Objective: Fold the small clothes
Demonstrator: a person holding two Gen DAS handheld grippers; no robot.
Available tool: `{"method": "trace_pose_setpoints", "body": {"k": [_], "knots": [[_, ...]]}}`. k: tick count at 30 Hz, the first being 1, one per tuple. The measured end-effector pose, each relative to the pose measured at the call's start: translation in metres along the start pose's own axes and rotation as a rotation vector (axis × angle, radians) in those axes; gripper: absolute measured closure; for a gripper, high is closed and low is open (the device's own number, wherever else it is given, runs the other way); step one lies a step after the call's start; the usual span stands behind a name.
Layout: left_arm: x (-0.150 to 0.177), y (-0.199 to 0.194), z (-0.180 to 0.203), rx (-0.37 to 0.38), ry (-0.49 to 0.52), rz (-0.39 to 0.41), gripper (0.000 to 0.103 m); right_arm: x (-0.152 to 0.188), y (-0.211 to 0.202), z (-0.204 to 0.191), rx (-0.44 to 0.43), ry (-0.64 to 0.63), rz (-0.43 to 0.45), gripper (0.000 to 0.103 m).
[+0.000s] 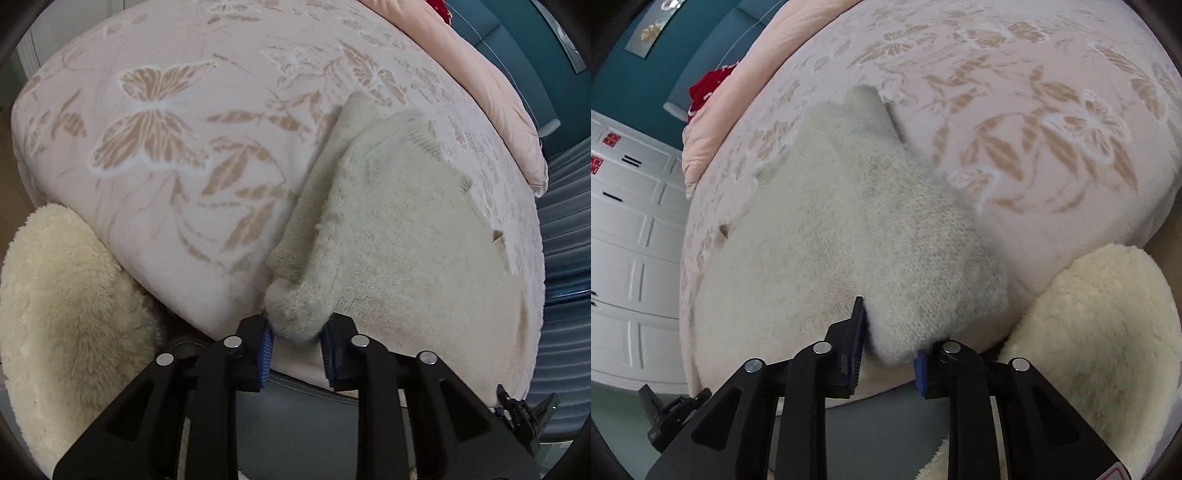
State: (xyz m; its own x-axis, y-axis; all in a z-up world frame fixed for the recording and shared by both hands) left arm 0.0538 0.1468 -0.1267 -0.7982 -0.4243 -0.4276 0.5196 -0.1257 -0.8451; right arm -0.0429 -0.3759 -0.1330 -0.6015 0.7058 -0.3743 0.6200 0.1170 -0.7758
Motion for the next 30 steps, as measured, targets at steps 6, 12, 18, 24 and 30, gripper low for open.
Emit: {"method": "trace_pose_setpoints", "body": {"k": [6,12,18,24,30], "knots": [[-0.065,-0.067,0.033,-0.121,0.254,0.327,0.057,-0.044,-0.044,-0.014,0.106,-0.107,0.167,0.057],[-0.077,-0.046,0.112,0.004,0.365,0.303,0.04,-0.054,-0.025,-0.106,-0.052,-0.247,0.153,0.089],[-0.045,0.031,0.162,-0.059,0.542,0.222,0.04,0.021,0.053,-0.233,-0.216,-0.514,-0.038,0.091],[-0.028,0.072,0.128,-0.082,0.481,0.119,0.036,0.011,0.114,-0.189,-0.065,-0.563,-0.029,0.103],[-0.031,0.073,0.128,-0.065,0.485,0.09,0.031,-0.08,0.082,-0.122,0.066,-0.397,0.112,0.078]]}}
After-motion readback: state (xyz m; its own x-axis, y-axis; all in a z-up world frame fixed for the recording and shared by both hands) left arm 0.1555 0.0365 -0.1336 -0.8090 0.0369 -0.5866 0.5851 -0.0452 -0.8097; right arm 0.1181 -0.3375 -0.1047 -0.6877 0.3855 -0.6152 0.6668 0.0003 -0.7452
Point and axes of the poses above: each gripper's, at about its wrist camera, not at the fingertips, and y roughly the way its jaws point, z to its right, x to its underside, the point moved 7 cm from there along y, roughly the way its jaws point, and after that the axes turned 12 degrees about z, right-handed, at the moved point
